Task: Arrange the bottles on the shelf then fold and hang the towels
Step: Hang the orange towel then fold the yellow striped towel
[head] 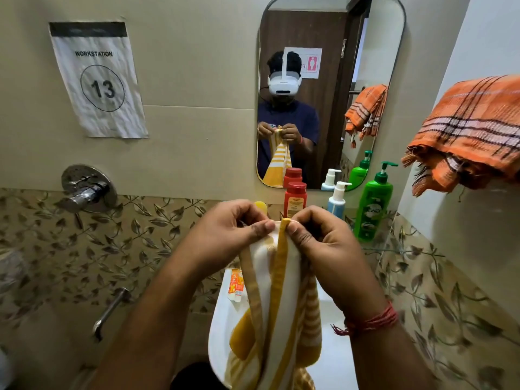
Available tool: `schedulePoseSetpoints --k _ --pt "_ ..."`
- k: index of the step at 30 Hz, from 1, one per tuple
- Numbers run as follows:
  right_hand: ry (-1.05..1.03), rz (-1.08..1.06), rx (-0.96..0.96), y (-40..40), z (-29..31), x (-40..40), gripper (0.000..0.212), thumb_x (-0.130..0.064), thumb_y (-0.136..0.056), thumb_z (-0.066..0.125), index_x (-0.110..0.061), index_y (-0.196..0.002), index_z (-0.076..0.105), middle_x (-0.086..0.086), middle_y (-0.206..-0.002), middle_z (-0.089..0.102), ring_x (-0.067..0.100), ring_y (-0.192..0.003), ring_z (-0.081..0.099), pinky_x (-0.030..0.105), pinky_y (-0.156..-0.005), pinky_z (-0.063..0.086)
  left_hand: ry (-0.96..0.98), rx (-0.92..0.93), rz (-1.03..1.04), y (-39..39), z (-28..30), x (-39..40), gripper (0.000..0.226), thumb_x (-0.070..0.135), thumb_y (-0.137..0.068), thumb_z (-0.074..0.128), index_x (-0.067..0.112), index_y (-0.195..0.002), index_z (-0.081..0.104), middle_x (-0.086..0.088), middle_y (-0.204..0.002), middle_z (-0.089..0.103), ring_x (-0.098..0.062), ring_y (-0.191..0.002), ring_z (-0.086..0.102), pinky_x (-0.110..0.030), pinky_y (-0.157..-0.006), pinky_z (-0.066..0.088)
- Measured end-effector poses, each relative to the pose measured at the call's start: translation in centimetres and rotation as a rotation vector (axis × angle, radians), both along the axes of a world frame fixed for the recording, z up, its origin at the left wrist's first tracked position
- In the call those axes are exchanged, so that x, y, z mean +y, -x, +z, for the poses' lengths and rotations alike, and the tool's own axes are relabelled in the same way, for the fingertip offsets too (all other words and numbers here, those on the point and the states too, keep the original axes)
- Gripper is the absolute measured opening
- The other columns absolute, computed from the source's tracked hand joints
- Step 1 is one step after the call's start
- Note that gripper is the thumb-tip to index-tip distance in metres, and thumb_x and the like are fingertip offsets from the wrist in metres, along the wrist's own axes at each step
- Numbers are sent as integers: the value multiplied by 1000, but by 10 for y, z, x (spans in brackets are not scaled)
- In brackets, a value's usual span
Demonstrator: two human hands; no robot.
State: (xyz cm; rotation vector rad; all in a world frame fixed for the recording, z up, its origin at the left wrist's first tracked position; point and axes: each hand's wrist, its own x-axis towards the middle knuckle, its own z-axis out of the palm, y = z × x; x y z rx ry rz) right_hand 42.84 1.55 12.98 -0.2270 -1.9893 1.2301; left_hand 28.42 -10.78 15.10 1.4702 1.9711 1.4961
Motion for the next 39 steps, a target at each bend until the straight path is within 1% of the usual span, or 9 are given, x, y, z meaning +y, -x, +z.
schedulePoseSetpoints --k 5,10,13,17,20,24,28,30,39 --pt "-35 -19 -51 -1 -1 -11 13 -27 -96 59 -23 -84 64 -9 -77 61 9 -75 61 35 -69 54 -156 -254 90 0 -17 -3 22 15 -90 70 29 -106 70 2 -103 72 -14 -96 71 -29 -76 60" --pt "-36 -70 -67 -4 -3 -18 13 -29 -96 59 -24 -85 64 -6 -80 62 10 -75 61 40 -70 56 -366 -576 166 -12 -31 1 26 32 -71 75 20 -94 76 -4 -96 78 -25 -97 72 -39 -81 58" --pt "-110 -152 -29 -2 -7 -23 11 -30 -95 60 -23 -88 65 -10 -87 59 8 -85 60 29 -74 55 -383 -535 219 -21 -36 2 25 40 -71 75 22 -89 78 -6 -93 78 -28 -95 73 -43 -82 58" --pt "-239 -315 66 2 -10 -34 17 -35 -93 62 -18 -91 66 -7 -99 51 5 -93 56 12 -74 48 -357 -500 160 -38 -35 6 19 34 -80 70 20 -89 78 -3 -87 79 -19 -86 75 -32 -71 59" --pt "-274 -338 111 2 -11 -36 15 -30 -95 61 -17 -90 65 -8 -90 53 6 -84 55 12 -68 46 -323 -476 146 -49 -35 6 17 27 -93 61 23 -95 77 0 -89 79 -13 -87 76 -29 -71 60" --pt "-341 -397 147 0 -13 -38 8 -26 -97 58 -21 -92 62 -12 -84 56 1 -80 55 9 -67 42 -315 -484 144 -52 -36 6 24 32 -98 55 24 -98 78 -7 -91 78 -24 -91 76 -42 -80 61" --pt "-287 -384 85 -1 -15 -42 7 -26 -98 59 -23 -92 62 -14 -82 61 -1 -79 59 6 -64 42 -317 -521 87 -58 -36 6 34 24 -102 48 32 -88 79 0 -95 78 -15 -94 75 -29 -77 59" --pt "-269 -419 86 0 -15 -42 8 -26 -97 60 -23 -90 61 -13 -79 61 2 -77 61 8 -62 44 -318 -556 48 -62 -37 6 40 23 -103 46 37 -86 80 -2 -96 78 -17 -95 75 -32 -78 59" --pt "-217 -447 122 1 -19 -45 8 -29 -92 66 -22 -88 67 -13 -81 64 4 -76 63 13 -62 50 -382 -605 1 -67 -40 3 31 29 -89 58 14 -111 74 -11 -106 77 -27 -104 73 -46 -93 55"
